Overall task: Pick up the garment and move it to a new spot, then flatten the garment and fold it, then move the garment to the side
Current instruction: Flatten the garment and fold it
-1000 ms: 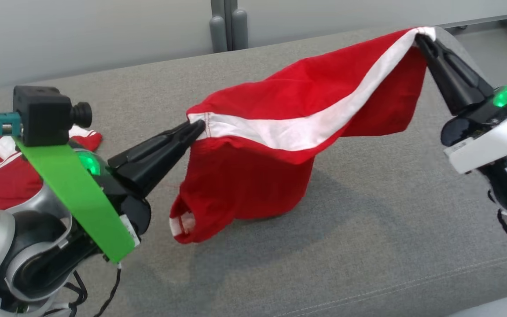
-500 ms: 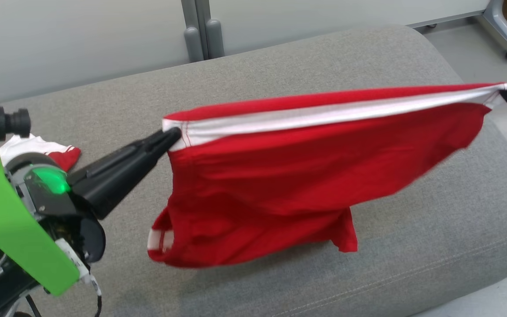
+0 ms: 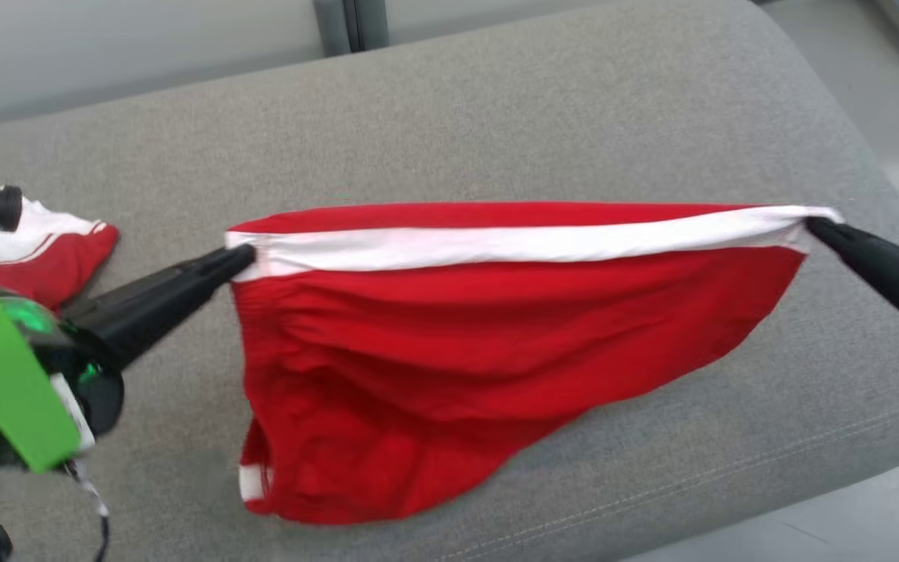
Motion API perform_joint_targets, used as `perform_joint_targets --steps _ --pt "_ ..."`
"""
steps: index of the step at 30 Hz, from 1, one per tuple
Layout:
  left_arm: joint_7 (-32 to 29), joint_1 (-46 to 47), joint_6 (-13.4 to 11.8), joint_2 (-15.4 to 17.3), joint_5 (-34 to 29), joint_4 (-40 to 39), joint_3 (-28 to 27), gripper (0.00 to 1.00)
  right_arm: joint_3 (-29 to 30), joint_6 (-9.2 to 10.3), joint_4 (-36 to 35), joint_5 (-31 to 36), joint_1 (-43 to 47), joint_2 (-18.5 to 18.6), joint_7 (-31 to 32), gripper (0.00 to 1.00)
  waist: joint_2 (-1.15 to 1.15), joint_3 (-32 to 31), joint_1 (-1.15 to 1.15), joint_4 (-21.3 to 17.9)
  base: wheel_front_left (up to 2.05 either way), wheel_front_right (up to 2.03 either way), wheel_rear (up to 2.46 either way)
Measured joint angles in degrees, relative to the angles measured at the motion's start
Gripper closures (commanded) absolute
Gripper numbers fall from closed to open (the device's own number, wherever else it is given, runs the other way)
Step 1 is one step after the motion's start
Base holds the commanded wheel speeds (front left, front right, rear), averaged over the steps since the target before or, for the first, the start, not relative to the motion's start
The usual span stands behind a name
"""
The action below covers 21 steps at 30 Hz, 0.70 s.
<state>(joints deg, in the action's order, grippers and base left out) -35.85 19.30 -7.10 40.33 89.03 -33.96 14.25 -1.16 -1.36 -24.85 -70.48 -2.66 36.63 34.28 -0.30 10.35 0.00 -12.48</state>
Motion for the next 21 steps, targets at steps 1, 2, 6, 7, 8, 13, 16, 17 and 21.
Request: perform_joint_targets --steps 1,2,6,7,8,13,16,17,21 --pt "-0.76 0.69 -0.04 0.7 -0.16 2.89 0.68 1.0 -1.81 0.52 0.59 0.33 -1.55 -0.54 0.51 1.0 0.0 0.66 0.0 0.13 0.0 0.0 0.0" --pt "-1.62 1.68 -0.04 1.26 -0.82 5.94 1.29 1.0 -3.67 0.55 1.11 1.24 -3.78 -0.98 0.87 1.0 0.0 1.33 0.0 0.29 0.0 0.0 0.0" --pt "-4.58 9.85 -0.04 3.46 -7.65 15.28 5.15 1.0 -6.33 4.79 4.19 7.24 -19.8 -7.94 -3.01 1.0 0.0 4.11 0.0 1.25 0.0 0.0 0.0" --pt "-4.58 9.85 -0.04 3.46 -7.65 15.28 5.15 1.0 -6.33 4.79 4.19 7.24 -19.8 -7.94 -3.01 1.0 0.0 4.11 0.0 1.25 0.0 0.0 0.0" --pt "-4.67 13.07 0.01 3.74 -10.7 16.89 5.9 1.0 -6.33 6.3 5.39 9.72 -24.57 -9.64 -4.56 1.0 0.0 4.79 0.0 1.56 0.0 0.0 0.0" --pt "4.76 34.92 0.12 -4.35 -22.23 20.33 3.34 1.0 -1.26 9.6 11.03 21.29 -47.85 -19.38 -17.63 1.0 0.0 8.27 0.0 3.47 0.0 0.0 0.0" --pt "8.31 42.68 0.64 -9.77 -25.15 20.41 4.59 1.0 -0.26 9.5 13.17 24.82 -56.61 -22.32 -22.93 1.0 0.0 10.44 0.0 4.63 0.0 0.0 0.0" --pt "9.78 43.12 1.05 -11.36 -26.16 20.69 5.27 1.0 -1.02 9.45 14.03 25.3 -58.01 -23.47 -23.91 1.0 0.0 11.19 0.0 5.0 0.0 0.0 0.0" --pt "15.44 39.69 5.57 -16.25 -29.69 21.07 10.88 1.0 -8.34 8.94 16.31 27.78 -55.48 -25.72 -25.31 1.0 0.0 14.32 0.01 6.25 0.0 0.0 0.0"
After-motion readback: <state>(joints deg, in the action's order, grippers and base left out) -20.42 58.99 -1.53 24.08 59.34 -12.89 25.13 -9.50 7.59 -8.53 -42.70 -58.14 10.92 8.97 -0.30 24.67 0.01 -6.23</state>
